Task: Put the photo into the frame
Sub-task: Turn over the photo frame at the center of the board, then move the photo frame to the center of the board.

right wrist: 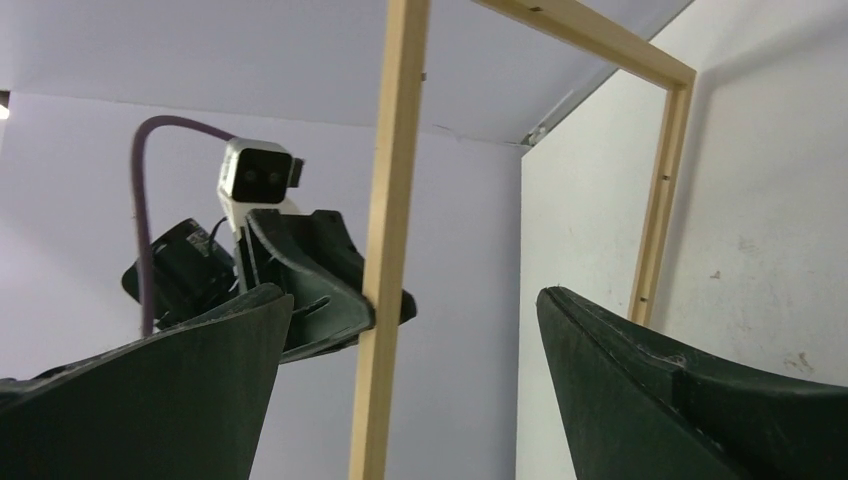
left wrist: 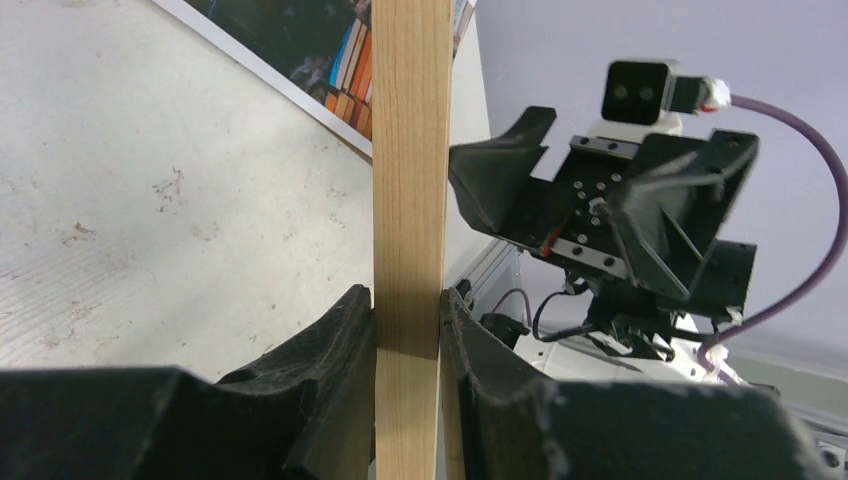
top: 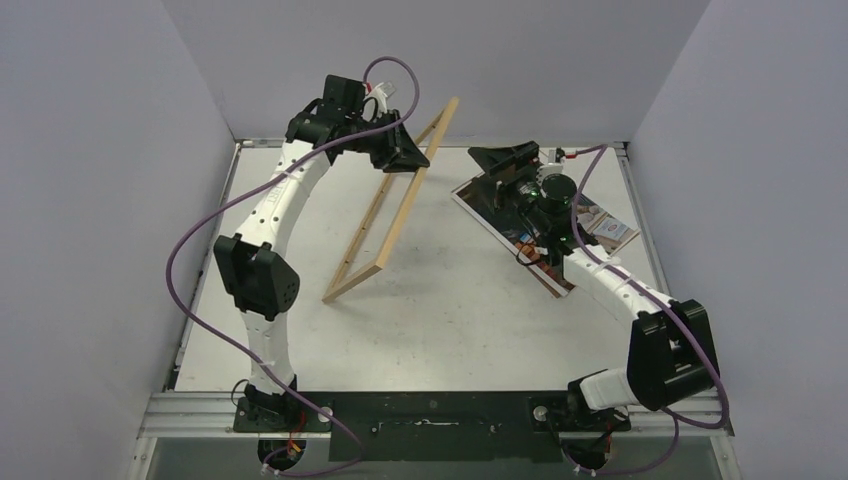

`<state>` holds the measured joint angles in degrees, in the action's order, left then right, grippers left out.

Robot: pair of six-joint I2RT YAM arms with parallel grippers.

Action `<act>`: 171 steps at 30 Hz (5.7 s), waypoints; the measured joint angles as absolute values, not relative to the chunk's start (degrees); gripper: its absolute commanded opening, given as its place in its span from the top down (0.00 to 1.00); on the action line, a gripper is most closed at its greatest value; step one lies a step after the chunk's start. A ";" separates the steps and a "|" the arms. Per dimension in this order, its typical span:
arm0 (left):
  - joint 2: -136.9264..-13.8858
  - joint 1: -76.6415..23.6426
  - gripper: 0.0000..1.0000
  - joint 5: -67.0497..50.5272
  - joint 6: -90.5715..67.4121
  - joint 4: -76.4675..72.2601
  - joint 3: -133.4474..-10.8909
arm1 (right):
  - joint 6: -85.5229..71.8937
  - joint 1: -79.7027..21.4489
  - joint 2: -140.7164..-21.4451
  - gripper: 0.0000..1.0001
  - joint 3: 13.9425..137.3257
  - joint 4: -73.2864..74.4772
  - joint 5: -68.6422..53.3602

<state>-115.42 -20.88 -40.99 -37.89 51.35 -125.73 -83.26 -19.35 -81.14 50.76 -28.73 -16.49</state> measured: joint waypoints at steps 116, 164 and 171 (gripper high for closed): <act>-77.78 2.74 0.03 -2.09 -26.94 63.22 -107.72 | -47.18 -66.57 -131.48 0.30 114.37 38.87 8.40; -104.97 2.72 0.11 -11.25 -33.26 42.39 -70.30 | -33.43 -34.02 -114.34 0.10 82.17 44.40 -11.64; -109.03 3.29 0.11 -11.20 -32.77 42.17 -75.85 | -32.62 -36.58 -116.16 0.11 84.99 43.59 -14.57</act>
